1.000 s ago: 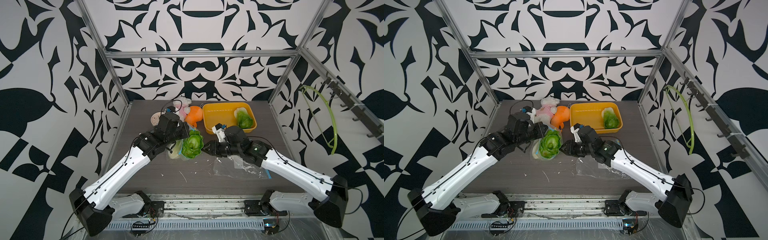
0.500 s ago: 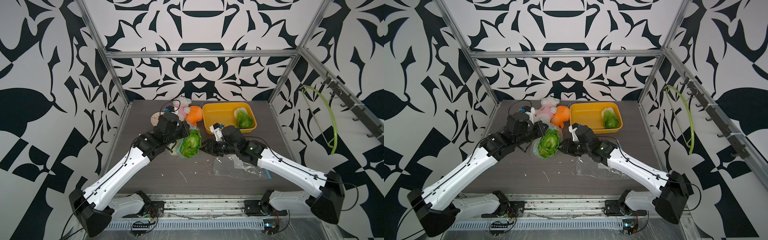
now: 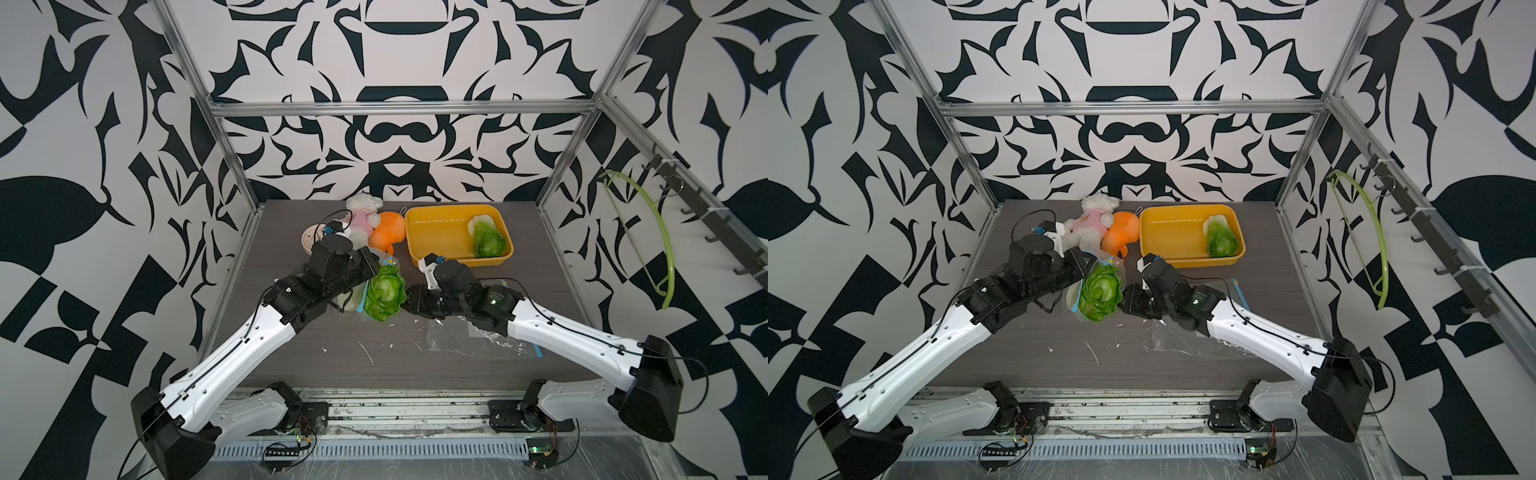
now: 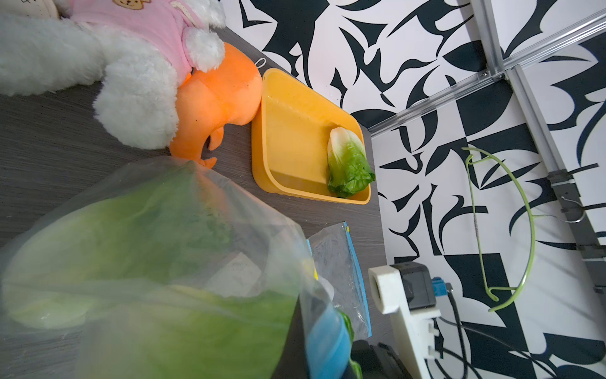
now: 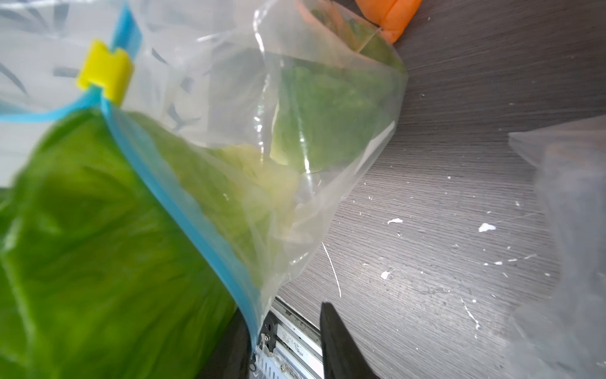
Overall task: Put the chinese cabbages into a zipper bag and zip it
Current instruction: Adjust the zipper food storage bag at the center of the board.
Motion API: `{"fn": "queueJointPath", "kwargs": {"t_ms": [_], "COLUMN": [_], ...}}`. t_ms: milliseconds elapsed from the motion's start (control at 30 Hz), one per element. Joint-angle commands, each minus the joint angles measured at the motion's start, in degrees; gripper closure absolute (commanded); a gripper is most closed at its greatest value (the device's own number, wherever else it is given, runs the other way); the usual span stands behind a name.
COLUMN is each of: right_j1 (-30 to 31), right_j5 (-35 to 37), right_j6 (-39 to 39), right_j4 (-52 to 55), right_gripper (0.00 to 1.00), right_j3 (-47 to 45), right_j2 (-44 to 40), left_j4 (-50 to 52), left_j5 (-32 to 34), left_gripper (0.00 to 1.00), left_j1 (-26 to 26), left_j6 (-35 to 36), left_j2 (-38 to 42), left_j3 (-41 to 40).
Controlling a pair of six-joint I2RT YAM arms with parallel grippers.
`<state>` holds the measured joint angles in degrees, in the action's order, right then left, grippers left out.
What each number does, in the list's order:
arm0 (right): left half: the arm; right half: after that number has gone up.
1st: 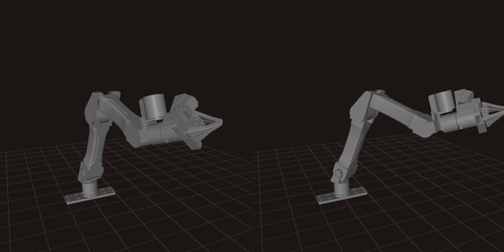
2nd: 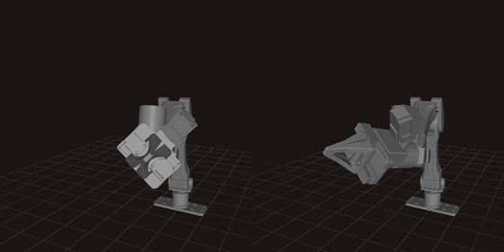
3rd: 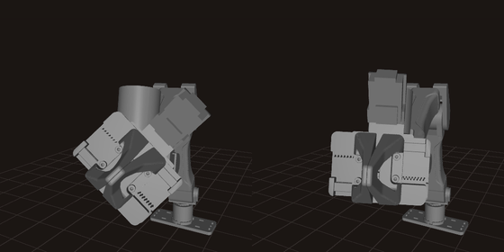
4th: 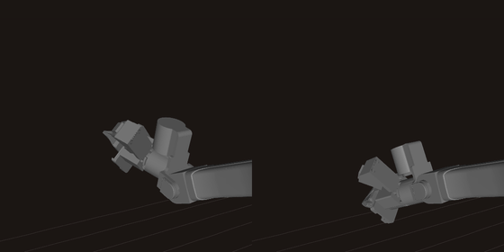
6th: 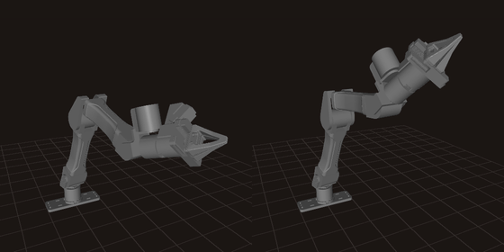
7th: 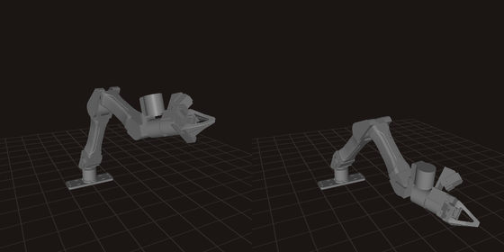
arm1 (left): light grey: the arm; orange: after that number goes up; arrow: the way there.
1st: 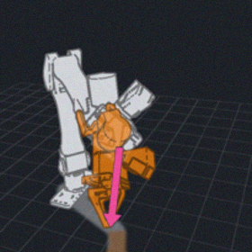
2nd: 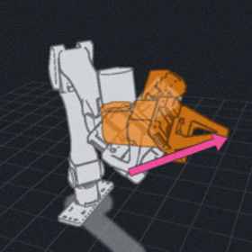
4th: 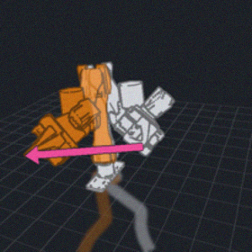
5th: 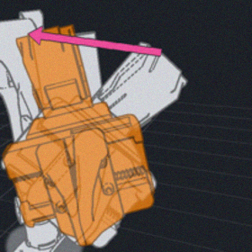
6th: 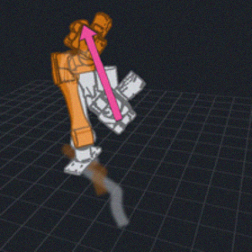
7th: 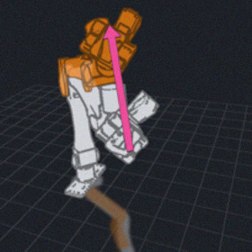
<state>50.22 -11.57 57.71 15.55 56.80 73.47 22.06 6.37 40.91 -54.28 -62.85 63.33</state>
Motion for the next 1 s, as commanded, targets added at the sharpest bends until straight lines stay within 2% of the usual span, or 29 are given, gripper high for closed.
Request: {"fn": "queueJointPath", "kwargs": {"t_ms": [0,167,367,600,833,967], "right_j1": [1.0,1.2,1.2,1.2,1.2,1.1], "right_j5": [3.5,4.3,6.5,10.3,12.7,14.5], "right_j6": [-0.9,-1.9,-2.6,-8.7,-18.0,-23.1], "right_j4": [-0.6,-1.2,-2.1,6.9,22.0,30.0], "right_gripper": [0.68,0.84,1.00,1.00,1.00,1.00], "right_j3": [2.5,2.8,2.8,10.1,29.1,38.5], "right_j2": [0.0,2.2,0.7,-2.6,0.5,3.9], "left_j4": [-4.3,-5.5,-4.6,2.5,6.1,5.6], "left_j5": [-0.2,0.0,0.7,5.4,5.7,2.9], "left_gripper": [1.00,1.00,1.00,1.00,1.00,1.00], "left_j1": [0.1,0.1,0.1,0.0,0.0,0.0], "left_j6": [-1.7,-2.6,-2.0,2.5,5.1,3.8], "left_j2": [1.7,2.3,3.1,3.9,4.0,2.7], "left_j3": [0.0,-0.9,-1.2,1.9,6.7,8.4]}}
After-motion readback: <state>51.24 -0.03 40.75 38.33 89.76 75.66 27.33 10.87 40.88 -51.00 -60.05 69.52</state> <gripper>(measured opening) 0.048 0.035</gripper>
